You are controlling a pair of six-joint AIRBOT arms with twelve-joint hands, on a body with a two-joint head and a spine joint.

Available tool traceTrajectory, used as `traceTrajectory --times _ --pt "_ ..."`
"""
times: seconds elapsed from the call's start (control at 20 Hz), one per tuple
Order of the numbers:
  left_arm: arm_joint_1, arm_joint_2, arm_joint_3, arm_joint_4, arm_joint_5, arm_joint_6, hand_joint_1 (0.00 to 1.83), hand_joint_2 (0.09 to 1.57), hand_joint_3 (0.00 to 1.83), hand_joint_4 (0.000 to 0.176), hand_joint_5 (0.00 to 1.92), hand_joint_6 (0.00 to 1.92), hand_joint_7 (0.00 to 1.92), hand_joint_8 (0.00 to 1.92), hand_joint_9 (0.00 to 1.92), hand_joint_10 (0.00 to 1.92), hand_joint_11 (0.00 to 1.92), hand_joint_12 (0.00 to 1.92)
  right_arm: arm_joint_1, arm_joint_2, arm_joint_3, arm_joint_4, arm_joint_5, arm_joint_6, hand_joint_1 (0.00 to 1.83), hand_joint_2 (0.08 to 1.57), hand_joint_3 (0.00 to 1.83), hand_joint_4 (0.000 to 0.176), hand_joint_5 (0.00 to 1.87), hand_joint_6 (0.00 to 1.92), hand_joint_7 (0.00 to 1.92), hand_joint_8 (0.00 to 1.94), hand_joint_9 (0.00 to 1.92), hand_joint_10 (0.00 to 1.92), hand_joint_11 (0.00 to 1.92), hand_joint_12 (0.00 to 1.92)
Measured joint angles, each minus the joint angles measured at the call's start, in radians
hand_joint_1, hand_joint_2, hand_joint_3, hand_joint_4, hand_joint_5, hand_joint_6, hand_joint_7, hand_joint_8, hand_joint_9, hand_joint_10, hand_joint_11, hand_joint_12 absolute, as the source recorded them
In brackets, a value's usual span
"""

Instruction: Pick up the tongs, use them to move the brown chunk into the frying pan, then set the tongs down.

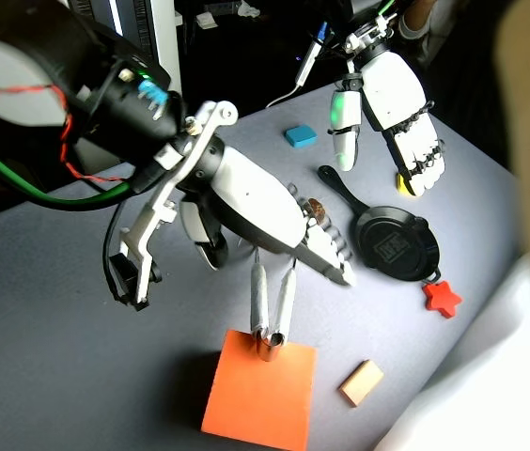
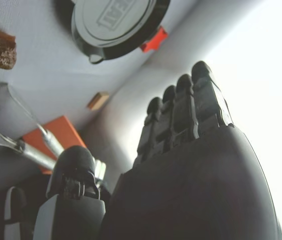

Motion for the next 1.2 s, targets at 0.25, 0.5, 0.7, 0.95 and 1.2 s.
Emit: traceTrajectory --times 0.25,0.5,0.7,0.95,1.2 --pt "0.0 -0.001 -0.005 0.002 -0.011 0.002 0.01 1.29 0.0 0.006 0.0 0.0 0.0 0.0 0.0 0.0 0.0 0.12 -0.026 -0.058 0.056 0.003 -0.015 0.013 1.1 0.92 0.0 0.0 0.0 0.0 0.0 0.0 0.0 0.0 0.0 0.0" --pt "0.0 -0.002 -0.005 -0.002 -0.016 -0.003 0.02 1.29 0.0 0.013 0.0 0.0 0.0 0.0 0.0 0.0 0.0 0.12 -0.061 -0.125 0.128 0.003 -0.019 0.014 1.09 0.93 0.0 0.0 0.0 0.0 0.0 0.0 0.0 0.0 0.0 0.0" --pt "0.0 -0.003 -0.005 -0.002 -0.035 -0.005 0.02 1.29 0.0 0.01 0.0 0.0 0.0 0.0 0.0 0.0 0.0 0.13 -0.086 -0.166 0.181 -0.023 -0.011 0.017 1.1 0.92 0.0 0.0 0.0 0.0 0.0 0.0 0.0 0.0 0.0 0.0" --pt "0.0 -0.009 -0.006 -0.004 -0.047 -0.007 0.04 1.29 0.0 0.009 0.0 0.0 0.0 0.0 0.0 0.0 0.0 0.16 -0.113 -0.192 0.226 -0.021 0.001 0.018 1.11 0.92 0.0 0.0 0.0 0.0 0.0 0.0 0.0 0.0 0.0 0.0" --pt "-0.002 -0.009 -0.006 -0.004 -0.046 -0.009 0.03 1.29 0.0 0.012 0.0 0.0 0.0 0.0 0.0 0.0 0.0 0.15 -0.117 -0.194 0.234 -0.022 0.025 0.028 1.08 0.95 0.0 0.0 0.0 0.0 0.0 0.0 0.0 0.0 0.0 0.0"
